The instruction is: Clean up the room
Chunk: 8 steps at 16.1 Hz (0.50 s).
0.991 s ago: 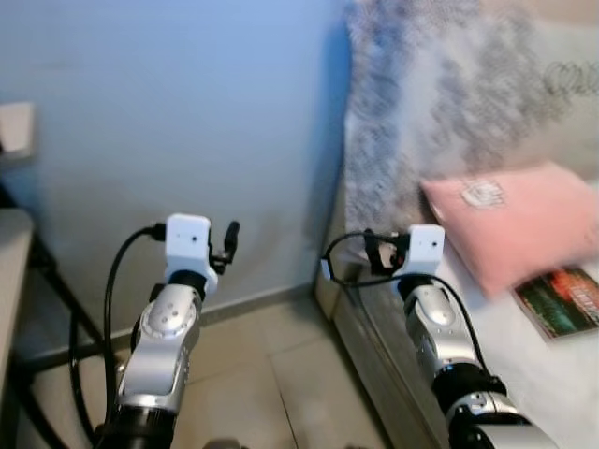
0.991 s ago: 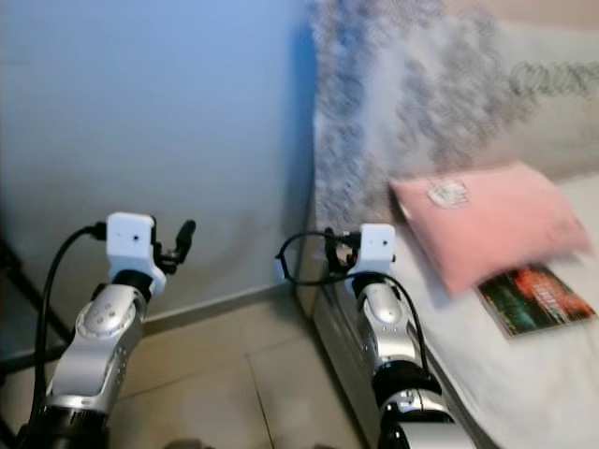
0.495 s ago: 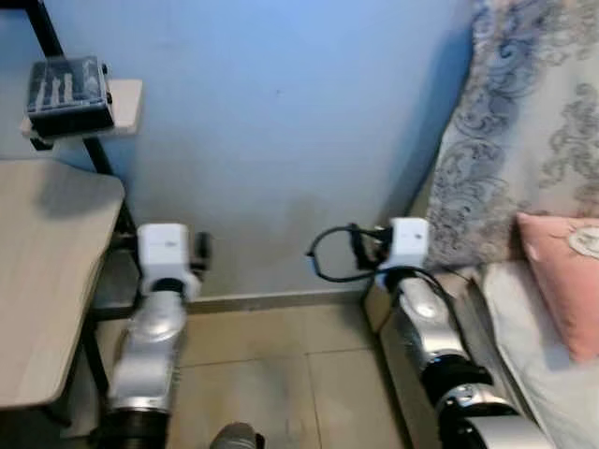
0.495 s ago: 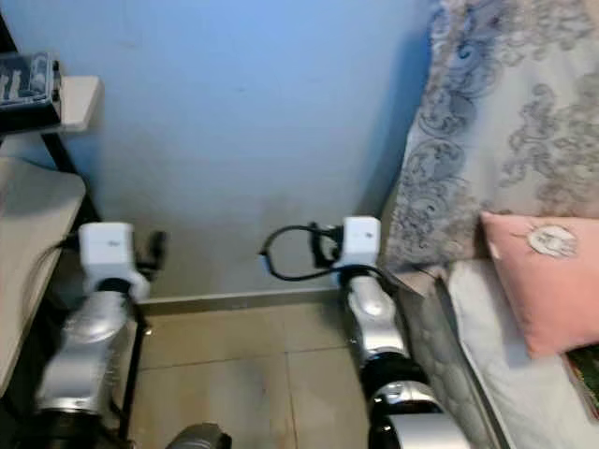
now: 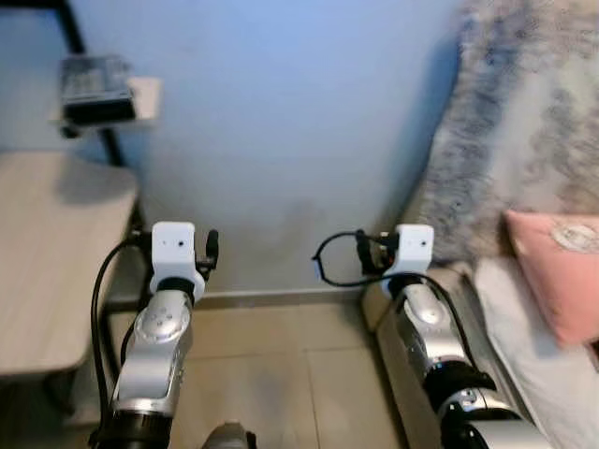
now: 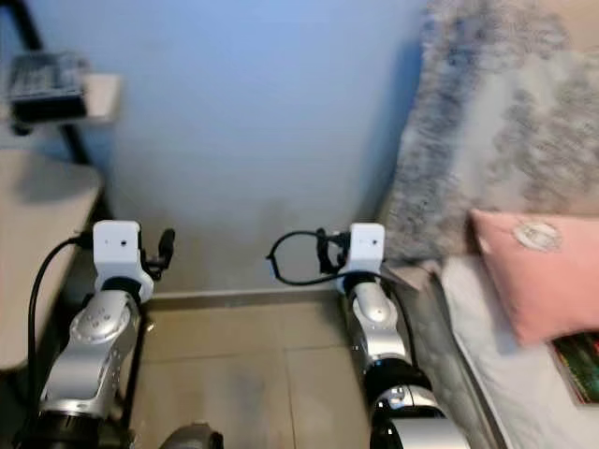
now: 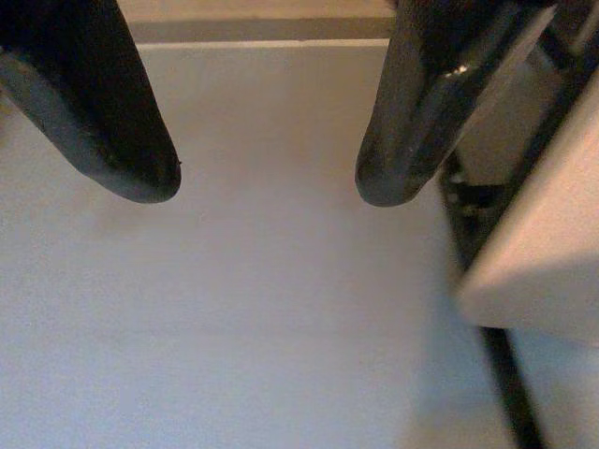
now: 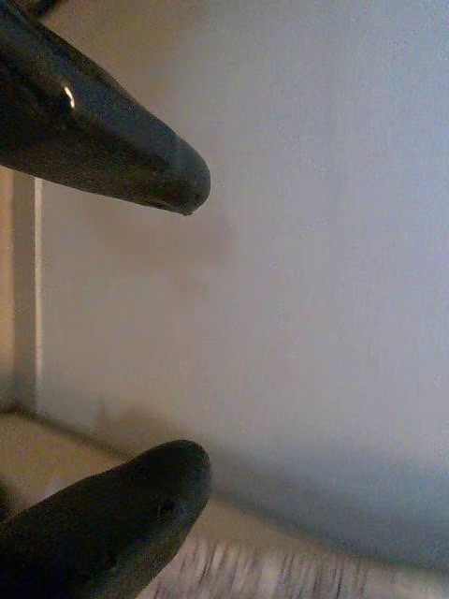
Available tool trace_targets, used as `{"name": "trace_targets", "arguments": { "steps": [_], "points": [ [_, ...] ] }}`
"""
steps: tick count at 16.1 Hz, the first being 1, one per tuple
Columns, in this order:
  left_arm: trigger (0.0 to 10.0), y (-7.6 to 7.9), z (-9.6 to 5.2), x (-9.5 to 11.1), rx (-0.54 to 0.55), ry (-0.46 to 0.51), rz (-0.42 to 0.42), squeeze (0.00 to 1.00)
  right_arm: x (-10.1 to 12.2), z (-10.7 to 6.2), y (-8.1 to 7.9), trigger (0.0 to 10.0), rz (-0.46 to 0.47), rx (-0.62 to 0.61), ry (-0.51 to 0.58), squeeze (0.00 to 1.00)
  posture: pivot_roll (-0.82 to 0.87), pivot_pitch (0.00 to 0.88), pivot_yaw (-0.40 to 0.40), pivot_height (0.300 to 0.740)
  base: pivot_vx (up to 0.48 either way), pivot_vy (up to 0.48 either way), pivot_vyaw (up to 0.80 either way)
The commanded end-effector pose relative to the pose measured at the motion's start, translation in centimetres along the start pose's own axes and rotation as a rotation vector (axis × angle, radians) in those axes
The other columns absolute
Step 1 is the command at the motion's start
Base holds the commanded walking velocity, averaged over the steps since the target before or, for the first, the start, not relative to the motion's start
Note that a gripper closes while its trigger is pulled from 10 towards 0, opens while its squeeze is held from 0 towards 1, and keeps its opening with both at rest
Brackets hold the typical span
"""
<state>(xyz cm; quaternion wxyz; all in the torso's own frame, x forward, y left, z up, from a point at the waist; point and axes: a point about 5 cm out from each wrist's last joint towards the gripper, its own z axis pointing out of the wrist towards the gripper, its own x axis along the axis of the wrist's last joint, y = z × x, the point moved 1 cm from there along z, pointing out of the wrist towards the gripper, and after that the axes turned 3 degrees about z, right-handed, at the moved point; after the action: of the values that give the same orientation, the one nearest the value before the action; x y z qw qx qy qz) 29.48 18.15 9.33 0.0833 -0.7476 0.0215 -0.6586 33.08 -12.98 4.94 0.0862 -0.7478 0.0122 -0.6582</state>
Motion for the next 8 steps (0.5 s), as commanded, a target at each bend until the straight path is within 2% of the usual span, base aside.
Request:
{"name": "trace_targets", "arguments": {
  "steps": [1,4,6,8],
  "points": [
    [10.0,0.4,-0.2,0.1,-0.019,0.008,0.026,0.00,0.3,0.1,0.2,10.0,-0.001,-0.008,0.013,0.00,0.15,0.000,-0.072,0.714,0.000,0.000,0.58],
    [10.0,0.3,-0.2,-0.1,-0.025,0.000,0.045,0.00,0.0,0.1,0.4,10.0,0.002,-0.017,-0.006,0.00,0.15,0.000,-0.068,0.714,0.000,0.000,0.61],
    [10.0,0.5,0.5,-0.2,-0.060,-0.010,0.058,0.00,-0.5,0.0,0.8,10.0,0.023,-0.054,-0.041,0.00,0.14,0.000,-0.059,0.714,0.000,0.000,0.00],
    [10.0,0.5,1.9,-2.0,-0.099,-0.074,0.060,0.00,-1.5,-0.2,1.4,10.0,0.091,-0.113,-0.096,0.00,0.14,0.000,-0.053,0.714,0.000,0.000,0.00]
  ]
}}
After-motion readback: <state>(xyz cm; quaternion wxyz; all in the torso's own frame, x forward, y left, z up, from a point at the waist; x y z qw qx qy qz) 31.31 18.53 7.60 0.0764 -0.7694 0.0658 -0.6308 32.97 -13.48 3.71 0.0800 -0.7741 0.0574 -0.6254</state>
